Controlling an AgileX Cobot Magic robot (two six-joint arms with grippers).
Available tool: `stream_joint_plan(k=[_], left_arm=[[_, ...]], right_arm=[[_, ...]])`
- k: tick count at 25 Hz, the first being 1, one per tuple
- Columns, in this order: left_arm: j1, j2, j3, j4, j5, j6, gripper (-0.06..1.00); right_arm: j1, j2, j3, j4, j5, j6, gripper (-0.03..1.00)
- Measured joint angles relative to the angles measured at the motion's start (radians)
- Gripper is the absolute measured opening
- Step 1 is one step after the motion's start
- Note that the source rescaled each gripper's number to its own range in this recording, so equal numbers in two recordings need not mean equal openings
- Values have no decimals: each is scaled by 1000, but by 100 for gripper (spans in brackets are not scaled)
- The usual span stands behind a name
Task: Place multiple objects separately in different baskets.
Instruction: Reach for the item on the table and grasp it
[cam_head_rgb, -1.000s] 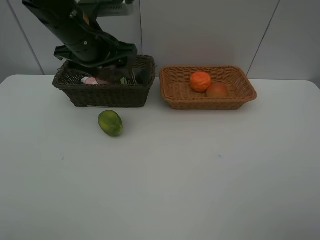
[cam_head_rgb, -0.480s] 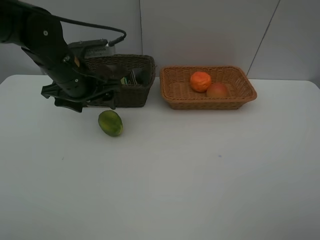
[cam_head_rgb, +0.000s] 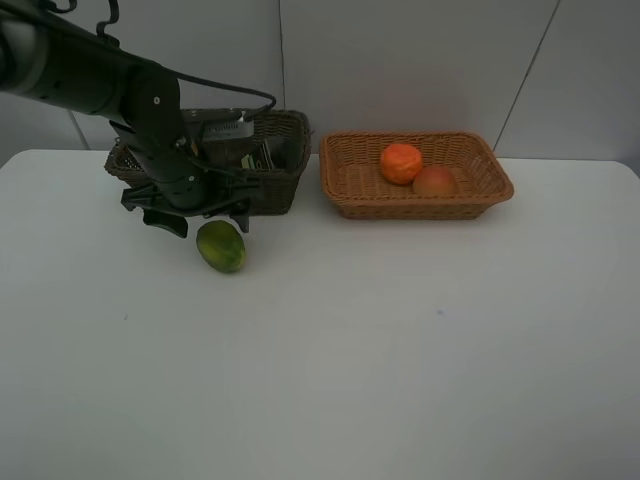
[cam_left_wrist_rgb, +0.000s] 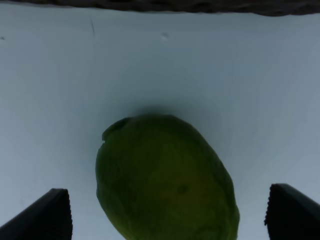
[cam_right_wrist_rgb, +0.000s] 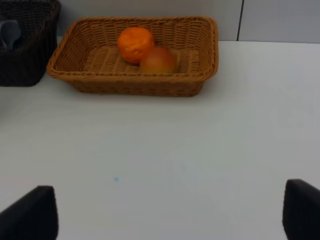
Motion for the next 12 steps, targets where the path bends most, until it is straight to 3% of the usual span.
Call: stream_joint_plan(k=[12], left_arm=[[0,85,0,-1,-35,-14,97]], right_arm=[[0,0,0,1,0,0,97]])
